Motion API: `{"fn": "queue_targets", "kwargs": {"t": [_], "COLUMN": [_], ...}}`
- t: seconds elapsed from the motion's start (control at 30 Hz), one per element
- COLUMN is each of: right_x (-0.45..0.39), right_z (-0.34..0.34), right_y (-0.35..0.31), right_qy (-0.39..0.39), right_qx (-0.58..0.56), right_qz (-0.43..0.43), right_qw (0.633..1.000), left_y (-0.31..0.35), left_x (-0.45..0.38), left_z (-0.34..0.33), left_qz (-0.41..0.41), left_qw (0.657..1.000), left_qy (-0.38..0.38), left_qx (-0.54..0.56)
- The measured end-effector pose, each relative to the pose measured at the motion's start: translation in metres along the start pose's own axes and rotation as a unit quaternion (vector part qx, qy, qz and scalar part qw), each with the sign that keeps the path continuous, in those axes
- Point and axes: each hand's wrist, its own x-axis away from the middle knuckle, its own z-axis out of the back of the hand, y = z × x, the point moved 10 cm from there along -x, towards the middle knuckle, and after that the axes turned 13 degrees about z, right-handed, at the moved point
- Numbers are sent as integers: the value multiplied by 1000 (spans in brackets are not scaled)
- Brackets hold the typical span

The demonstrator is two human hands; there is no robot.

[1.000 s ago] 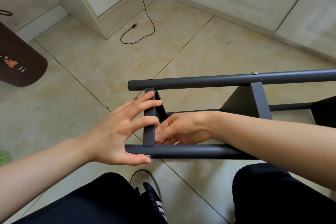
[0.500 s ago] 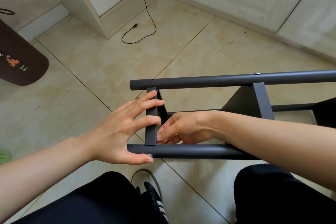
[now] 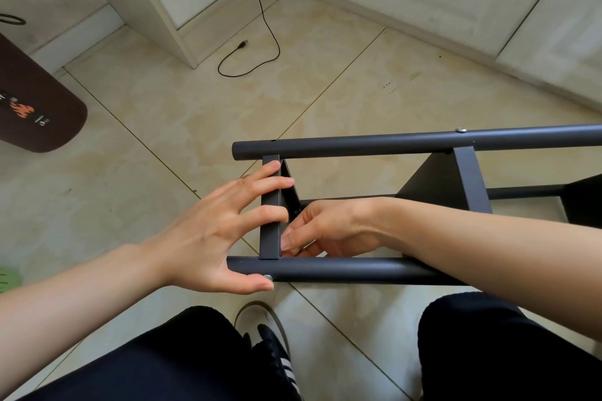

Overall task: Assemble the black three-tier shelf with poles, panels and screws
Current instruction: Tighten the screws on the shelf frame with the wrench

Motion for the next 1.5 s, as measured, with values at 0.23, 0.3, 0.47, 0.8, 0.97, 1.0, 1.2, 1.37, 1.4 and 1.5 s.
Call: {"fn": "queue_targets", "kwargs": {"t": [0.23,0.3,0.47,0.8,0.97,1.0,1.2,1.37,1.4,1.5], "right_x": [-4,-3,-3,-5,-2,-2,-6,-5,-5,-5], "right_z": [-3,-5,-4,-2,-7,-7,-1,-3,-3,-3], "right_y": [0,-3,-3,-3,-7,-6,3,-1,-1,0], "right_qy": [-10,-26,-19,-6,-29,-26,10,-2,-5,-5], "right_qx": [-10,-24,-10,-18,-45,-42,-6,-24,-31,-23], "right_qz": [15,23,22,32,37,34,8,8,7,6], "right_qw": [1000,999,1000,999,998,998,1000,1000,999,1000], "left_y": [0,-1,0,0,1,0,1,1,1,1], "left_x": [0,0,-1,-1,-1,-1,-1,-1,-2,-2], "left_z": [0,0,0,0,1,1,1,1,1,1], "left_qz": [2,4,3,5,1,1,-1,-2,-2,-1], "left_qw": [1000,1000,1000,1000,1000,1000,1000,1000,1000,1000], "left_qy": [-4,-5,-4,-4,-1,0,-2,-1,-1,-1], "left_qx": [2,1,2,2,3,3,4,2,2,4]}}
